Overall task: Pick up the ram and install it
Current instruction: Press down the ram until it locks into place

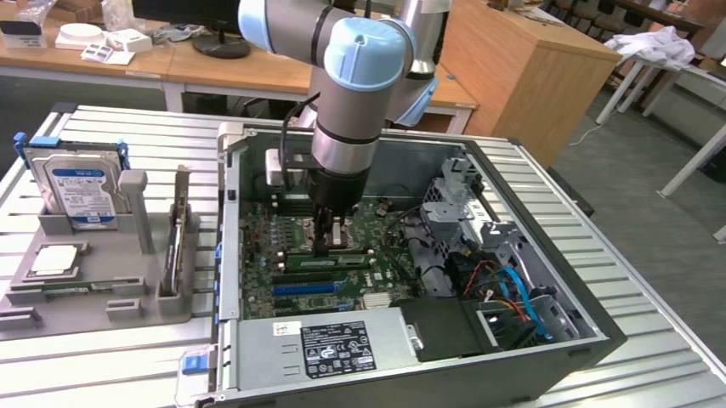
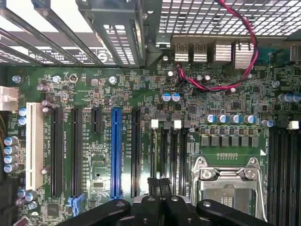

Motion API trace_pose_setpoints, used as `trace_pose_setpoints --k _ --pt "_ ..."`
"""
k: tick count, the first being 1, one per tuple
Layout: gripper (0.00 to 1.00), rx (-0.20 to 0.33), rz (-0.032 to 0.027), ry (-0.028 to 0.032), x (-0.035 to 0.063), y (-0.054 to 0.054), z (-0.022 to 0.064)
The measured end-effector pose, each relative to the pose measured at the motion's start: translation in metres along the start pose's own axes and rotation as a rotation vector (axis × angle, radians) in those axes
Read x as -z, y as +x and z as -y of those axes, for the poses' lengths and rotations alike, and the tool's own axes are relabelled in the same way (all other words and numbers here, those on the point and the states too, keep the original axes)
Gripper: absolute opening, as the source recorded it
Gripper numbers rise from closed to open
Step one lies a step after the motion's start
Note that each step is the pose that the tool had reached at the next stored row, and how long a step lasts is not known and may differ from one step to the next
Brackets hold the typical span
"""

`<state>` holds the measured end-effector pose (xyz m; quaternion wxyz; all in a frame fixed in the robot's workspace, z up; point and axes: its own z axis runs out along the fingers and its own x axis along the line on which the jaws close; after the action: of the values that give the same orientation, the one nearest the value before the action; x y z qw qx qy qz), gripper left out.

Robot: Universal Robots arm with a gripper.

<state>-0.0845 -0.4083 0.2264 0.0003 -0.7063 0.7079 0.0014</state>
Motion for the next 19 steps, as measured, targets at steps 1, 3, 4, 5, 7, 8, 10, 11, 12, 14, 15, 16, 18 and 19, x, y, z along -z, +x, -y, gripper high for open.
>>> trace_pose_setpoints --k 1,3,4,5,7,8,10,11,12,14,15,16,18,19 --pt "0.11 0.0 0.0 0.0 0.0 0.0 0.0" --pt "0.11 0.0 0.0 -0.0001 0.0 0.0 0.0" --pt "0.11 0.0 0.0 -0.0001 0.0 0.0 0.0" --pt "0.11 0.0 0.0 -0.0001 0.0 0.0 0.0" --pt "0.11 0.0 0.0 -0.0001 0.0 0.0 0.0" --pt "0.11 0.0 0.0 -0.0001 0.0 0.0 0.0" --pt "0.11 0.0 0.0001 0.0 -0.0005 0.0 0.0" --pt "0.11 0.0 0.0 0.0 -0.0005 0.0 0.0" --pt "0.11 0.0 0.0 0.0 -0.0005 0.0 0.0" --pt "0.11 0.0 0.0 0.0 -0.0005 0.0 0.0" --pt "0.11 0.0 0.0 0.0 -0.0005 0.0 0.0" --pt "0.11 0.0 0.0 -0.0001 -0.0005 0.0 0.0" --pt "0.11 0.0 0.0 -0.0001 -0.0008 0.0 0.0" --pt "0.11 0.0 0.0 -0.0001 -0.001 0.0 0.0"
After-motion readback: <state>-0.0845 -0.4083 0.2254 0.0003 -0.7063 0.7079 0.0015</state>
